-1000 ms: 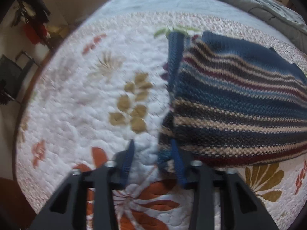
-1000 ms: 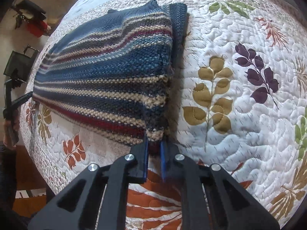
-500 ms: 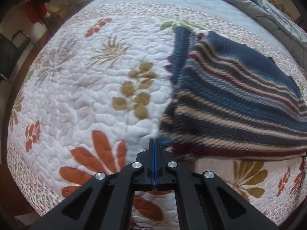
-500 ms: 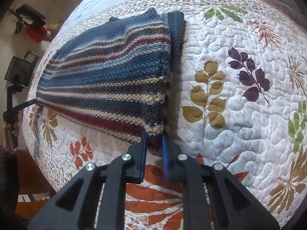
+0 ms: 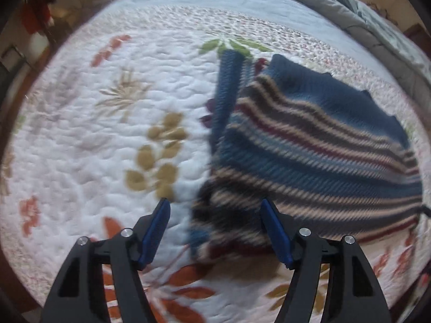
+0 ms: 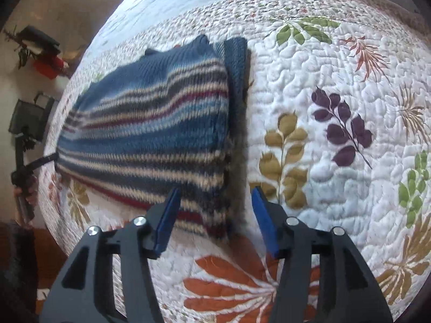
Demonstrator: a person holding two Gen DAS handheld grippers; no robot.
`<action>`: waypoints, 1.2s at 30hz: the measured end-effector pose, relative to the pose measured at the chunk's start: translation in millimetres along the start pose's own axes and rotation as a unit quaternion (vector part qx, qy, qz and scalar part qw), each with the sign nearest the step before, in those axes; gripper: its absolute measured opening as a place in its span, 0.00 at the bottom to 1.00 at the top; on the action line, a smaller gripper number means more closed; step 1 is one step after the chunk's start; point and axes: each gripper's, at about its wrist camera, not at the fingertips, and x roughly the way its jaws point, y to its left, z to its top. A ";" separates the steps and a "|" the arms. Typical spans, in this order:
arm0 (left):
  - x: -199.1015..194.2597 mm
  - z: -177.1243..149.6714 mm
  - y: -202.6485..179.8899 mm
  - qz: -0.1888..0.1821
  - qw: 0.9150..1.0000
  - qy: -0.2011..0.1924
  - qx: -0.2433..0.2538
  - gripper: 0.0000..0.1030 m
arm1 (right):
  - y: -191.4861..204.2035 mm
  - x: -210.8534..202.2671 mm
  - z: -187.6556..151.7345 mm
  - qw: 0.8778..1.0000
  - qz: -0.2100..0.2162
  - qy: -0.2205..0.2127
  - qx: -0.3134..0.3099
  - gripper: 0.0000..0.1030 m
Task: Fold small clothes
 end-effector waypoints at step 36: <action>10.5 -9.0 -23.9 -0.166 0.984 0.040 -0.054 0.17 | 11.6 24.1 -4.6 0.993 0.119 0.020 0.000 0.13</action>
